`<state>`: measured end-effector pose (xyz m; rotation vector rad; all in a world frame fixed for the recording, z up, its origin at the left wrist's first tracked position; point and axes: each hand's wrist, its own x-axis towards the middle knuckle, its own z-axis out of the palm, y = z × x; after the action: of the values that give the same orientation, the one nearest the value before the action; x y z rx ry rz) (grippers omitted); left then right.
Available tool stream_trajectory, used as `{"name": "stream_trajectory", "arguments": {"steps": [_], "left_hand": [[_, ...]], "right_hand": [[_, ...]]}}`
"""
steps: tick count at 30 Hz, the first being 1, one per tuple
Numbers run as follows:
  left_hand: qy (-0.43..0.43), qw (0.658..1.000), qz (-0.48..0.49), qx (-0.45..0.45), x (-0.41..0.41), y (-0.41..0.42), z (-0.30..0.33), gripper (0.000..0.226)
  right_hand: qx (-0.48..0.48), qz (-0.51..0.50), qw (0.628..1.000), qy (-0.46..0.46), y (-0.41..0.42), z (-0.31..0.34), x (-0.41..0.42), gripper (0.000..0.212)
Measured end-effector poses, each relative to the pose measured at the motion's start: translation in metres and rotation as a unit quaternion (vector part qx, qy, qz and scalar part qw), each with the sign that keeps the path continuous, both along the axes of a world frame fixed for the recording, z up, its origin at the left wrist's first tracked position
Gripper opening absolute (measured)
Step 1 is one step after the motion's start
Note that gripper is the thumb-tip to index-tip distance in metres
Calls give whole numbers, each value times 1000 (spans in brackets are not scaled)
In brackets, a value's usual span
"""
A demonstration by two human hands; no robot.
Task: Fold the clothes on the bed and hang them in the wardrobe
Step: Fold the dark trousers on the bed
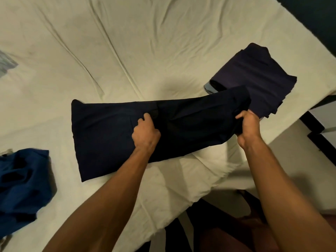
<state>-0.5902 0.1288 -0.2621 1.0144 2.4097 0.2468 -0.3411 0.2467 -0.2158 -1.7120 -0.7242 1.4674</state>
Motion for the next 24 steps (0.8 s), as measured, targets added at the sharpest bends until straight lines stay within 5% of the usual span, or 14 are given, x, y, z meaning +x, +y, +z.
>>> {"name": "stream_trajectory", "arguments": {"steps": [4, 9, 13, 19, 24], "left_hand": [[-102, 987, 81, 96, -40, -26, 24, 24], [-288, 893, 228, 259, -110, -85, 81, 23], [-342, 840, 294, 302, -178, -150, 132, 29], [-271, 886, 285, 244, -230, -205, 162, 28], [-274, 887, 277, 250, -219, -185, 155, 24]], "right_hand": [[31, 48, 997, 48, -5, 11, -10, 30], [57, 107, 990, 77, -10, 22, -39, 29], [58, 109, 991, 56, -8, 24, -48, 28], [25, 47, 998, 29, -16, 14, -40, 25], [17, 22, 999, 34, -18, 12, -31, 27]]}}
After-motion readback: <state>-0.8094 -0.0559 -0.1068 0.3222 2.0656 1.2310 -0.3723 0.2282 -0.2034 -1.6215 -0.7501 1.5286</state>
